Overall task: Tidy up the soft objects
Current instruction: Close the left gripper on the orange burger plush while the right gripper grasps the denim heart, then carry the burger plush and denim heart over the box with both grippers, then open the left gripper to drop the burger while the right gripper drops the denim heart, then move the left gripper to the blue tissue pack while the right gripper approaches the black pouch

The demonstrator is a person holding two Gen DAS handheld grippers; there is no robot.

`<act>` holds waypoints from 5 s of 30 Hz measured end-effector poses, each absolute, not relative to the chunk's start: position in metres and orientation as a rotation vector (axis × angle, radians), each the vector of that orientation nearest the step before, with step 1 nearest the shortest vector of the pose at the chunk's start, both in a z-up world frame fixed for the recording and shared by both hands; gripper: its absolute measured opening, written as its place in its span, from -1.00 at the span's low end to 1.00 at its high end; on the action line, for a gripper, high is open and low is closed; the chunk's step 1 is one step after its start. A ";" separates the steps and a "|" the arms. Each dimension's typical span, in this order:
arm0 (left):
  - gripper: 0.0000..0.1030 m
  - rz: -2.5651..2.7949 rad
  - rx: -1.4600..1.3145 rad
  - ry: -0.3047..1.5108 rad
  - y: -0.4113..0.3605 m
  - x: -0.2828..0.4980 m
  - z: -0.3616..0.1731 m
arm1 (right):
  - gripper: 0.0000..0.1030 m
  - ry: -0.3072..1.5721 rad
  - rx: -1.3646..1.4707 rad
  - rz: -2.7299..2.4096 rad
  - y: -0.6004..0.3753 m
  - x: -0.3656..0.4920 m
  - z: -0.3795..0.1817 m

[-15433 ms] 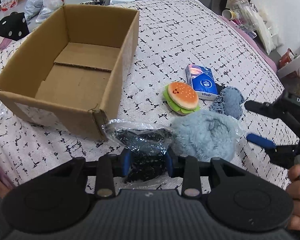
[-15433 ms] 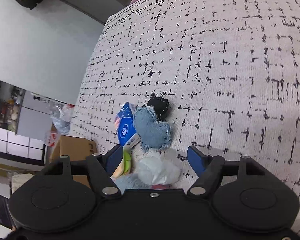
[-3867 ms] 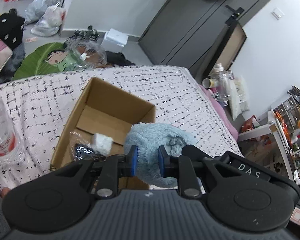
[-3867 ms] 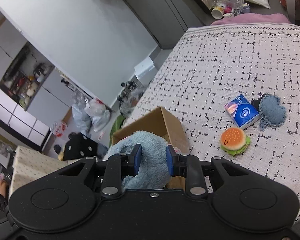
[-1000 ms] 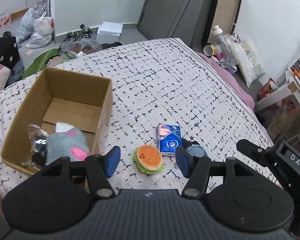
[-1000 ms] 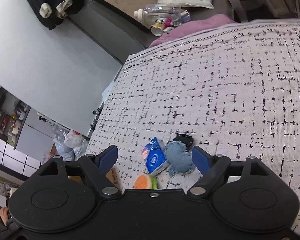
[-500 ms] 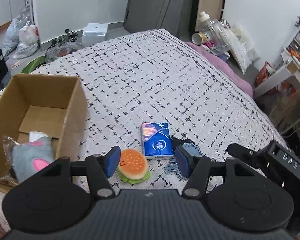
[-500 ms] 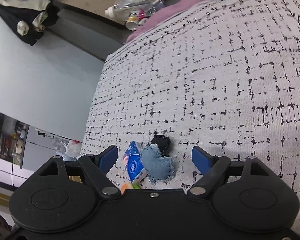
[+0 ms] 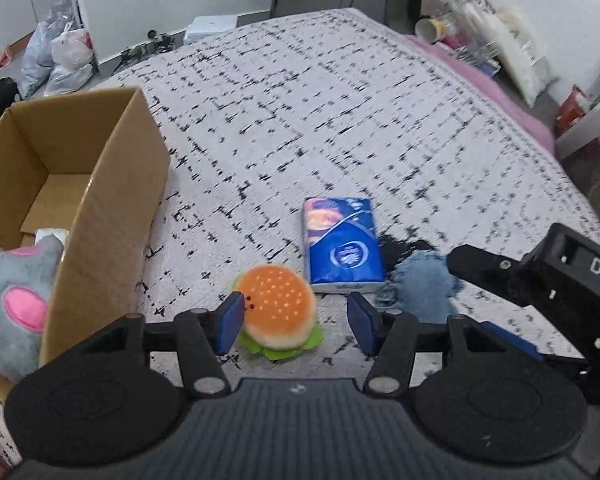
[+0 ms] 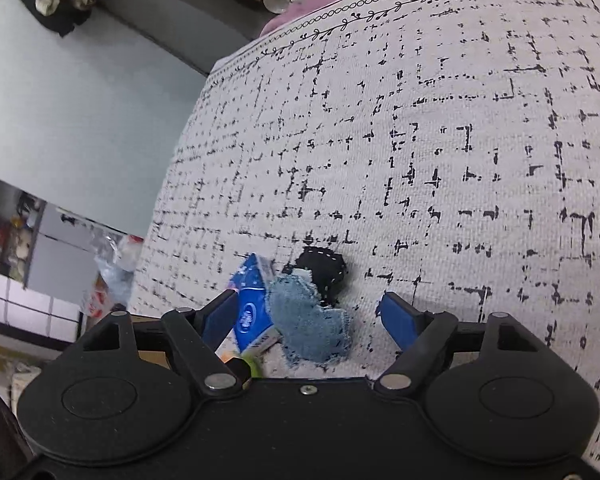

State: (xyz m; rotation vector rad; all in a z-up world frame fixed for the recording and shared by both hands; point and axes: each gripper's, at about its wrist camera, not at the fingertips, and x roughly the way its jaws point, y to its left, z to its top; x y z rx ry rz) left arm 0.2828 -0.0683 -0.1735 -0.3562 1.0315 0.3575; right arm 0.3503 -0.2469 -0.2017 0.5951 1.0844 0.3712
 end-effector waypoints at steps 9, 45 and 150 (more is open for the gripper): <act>0.08 0.412 -0.392 1.068 -0.057 0.290 -0.193 | 0.50 1.064 0.411 0.420 -0.211 0.355 -0.206; -0.46 0.309 -0.473 0.835 -0.013 0.207 -0.085 | -0.62 0.893 0.360 0.359 -0.219 0.288 -0.145; 0.32 0.395 -0.508 0.810 0.053 0.194 -0.061 | 0.56 0.830 0.502 0.405 -0.235 0.276 -0.082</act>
